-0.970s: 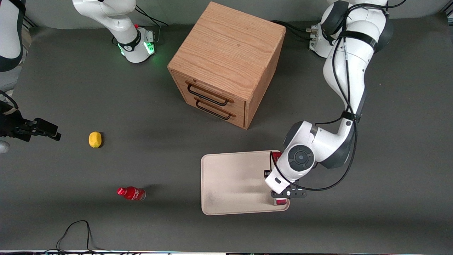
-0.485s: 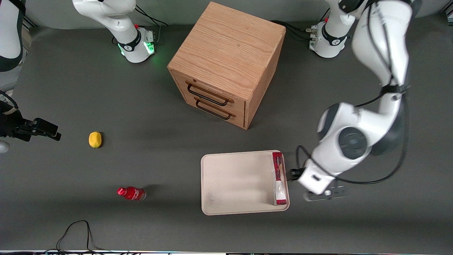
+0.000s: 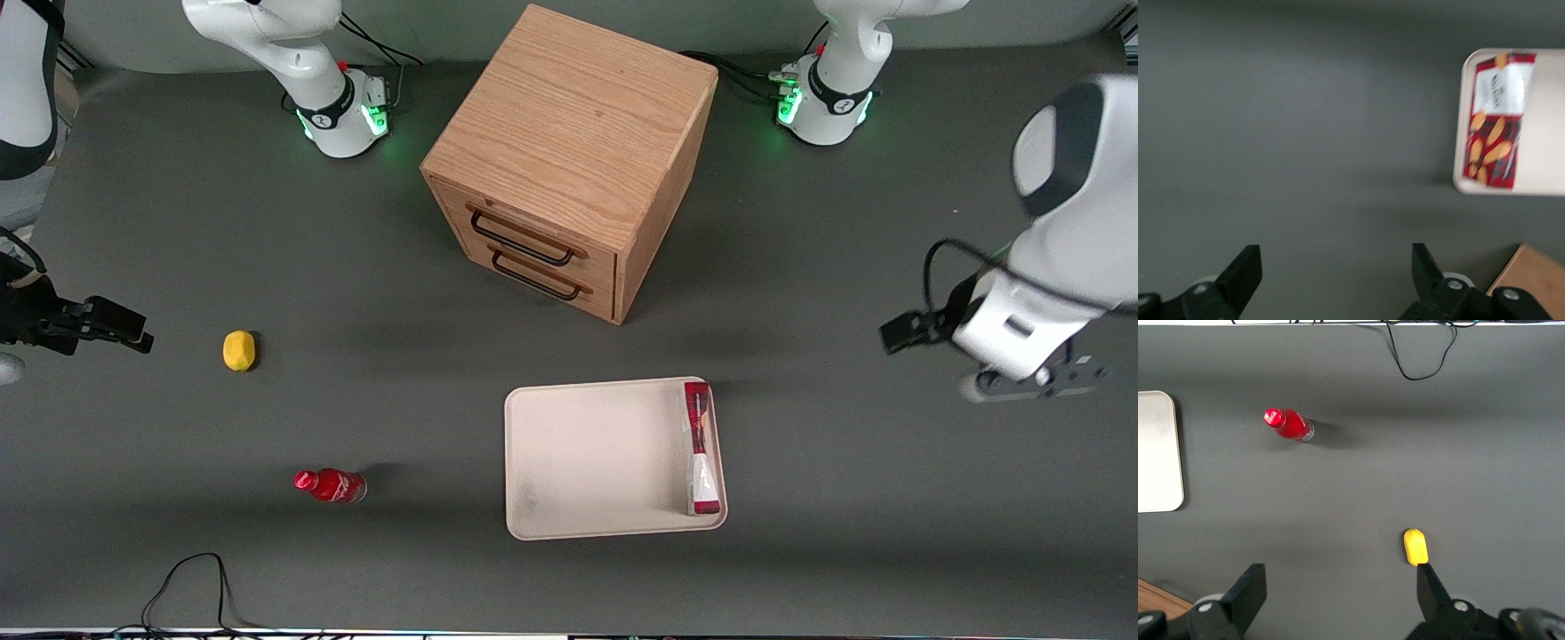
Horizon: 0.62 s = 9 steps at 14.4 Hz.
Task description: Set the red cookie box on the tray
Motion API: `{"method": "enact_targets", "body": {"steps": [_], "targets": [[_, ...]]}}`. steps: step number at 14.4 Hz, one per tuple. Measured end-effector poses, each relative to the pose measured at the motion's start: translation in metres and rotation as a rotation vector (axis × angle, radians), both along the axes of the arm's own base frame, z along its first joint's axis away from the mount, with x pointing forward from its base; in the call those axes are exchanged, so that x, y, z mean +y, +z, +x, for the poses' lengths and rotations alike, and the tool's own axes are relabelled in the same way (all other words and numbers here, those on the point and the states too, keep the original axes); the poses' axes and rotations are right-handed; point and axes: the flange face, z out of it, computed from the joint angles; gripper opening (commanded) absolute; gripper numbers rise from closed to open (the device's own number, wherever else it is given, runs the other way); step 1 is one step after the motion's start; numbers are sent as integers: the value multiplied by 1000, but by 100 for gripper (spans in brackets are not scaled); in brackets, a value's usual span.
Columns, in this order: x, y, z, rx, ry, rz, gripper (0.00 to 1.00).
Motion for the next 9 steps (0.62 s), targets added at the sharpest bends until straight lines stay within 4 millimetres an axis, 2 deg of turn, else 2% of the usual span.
{"method": "enact_targets", "body": {"steps": [3, 5, 7, 9], "targets": [[23, 42, -55, 8, -18, 25, 100], [33, 64, -84, 14, -18, 35, 100], [33, 74, -98, 7, -20, 32, 100], [31, 72, -99, 12, -19, 3, 100]]}}
